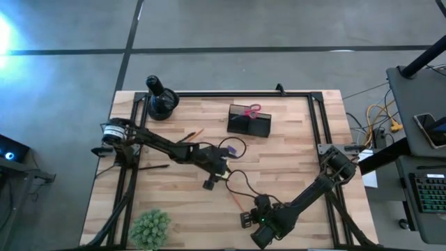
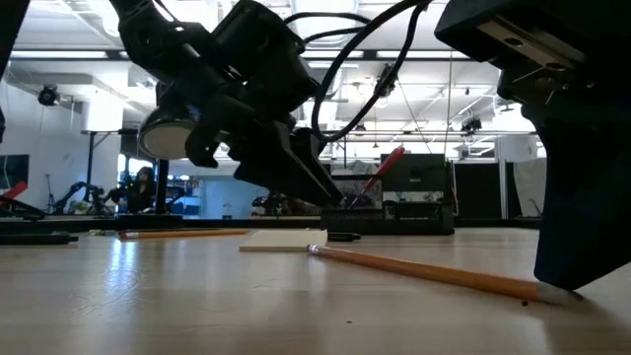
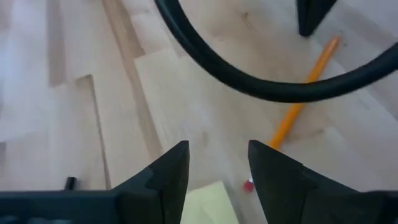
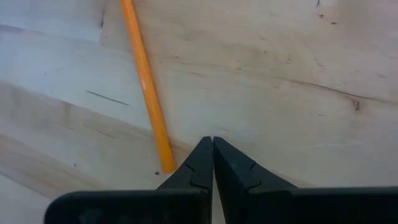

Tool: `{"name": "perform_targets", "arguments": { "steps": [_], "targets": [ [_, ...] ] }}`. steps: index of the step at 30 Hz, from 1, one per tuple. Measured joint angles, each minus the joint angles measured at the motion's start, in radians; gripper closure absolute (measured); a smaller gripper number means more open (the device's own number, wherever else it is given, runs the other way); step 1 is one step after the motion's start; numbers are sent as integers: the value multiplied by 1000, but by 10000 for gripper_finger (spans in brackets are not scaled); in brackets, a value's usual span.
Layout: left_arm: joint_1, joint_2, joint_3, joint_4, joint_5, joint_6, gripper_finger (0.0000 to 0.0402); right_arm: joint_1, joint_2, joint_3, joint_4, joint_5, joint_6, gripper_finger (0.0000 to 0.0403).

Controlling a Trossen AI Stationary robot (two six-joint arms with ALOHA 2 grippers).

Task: Pick and place office supplies into organizer
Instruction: Put the bottom pencil into the desk organizer

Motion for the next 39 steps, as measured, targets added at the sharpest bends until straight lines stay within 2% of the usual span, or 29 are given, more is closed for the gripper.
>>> {"name": "perform_targets", "arguments": {
  "steps": [3, 14, 26, 33, 36, 39],
  "targets": [
    [0, 0, -4, -36, 33, 6, 249, 0, 0, 9, -2, -8, 15, 394],
    [0, 2, -7, -40, 44, -1, 249, 39, -12, 137, 1, 20, 75, 394],
    [0, 2, -8, -39, 44, -2, 249, 9, 74, 134, 35, 17, 97, 394],
    [-1, 2, -10, -40, 44, -3, 249, 20, 43, 137, 13, 14, 86, 394],
    [-1, 2, -6, -41, 44, -3, 249, 37, 25, 176, -100, 16, 88, 394],
    [-1, 2, 3, -41, 44, -25, 249, 43, 20, 257, -409, -27, 124, 394]
  ]
}}
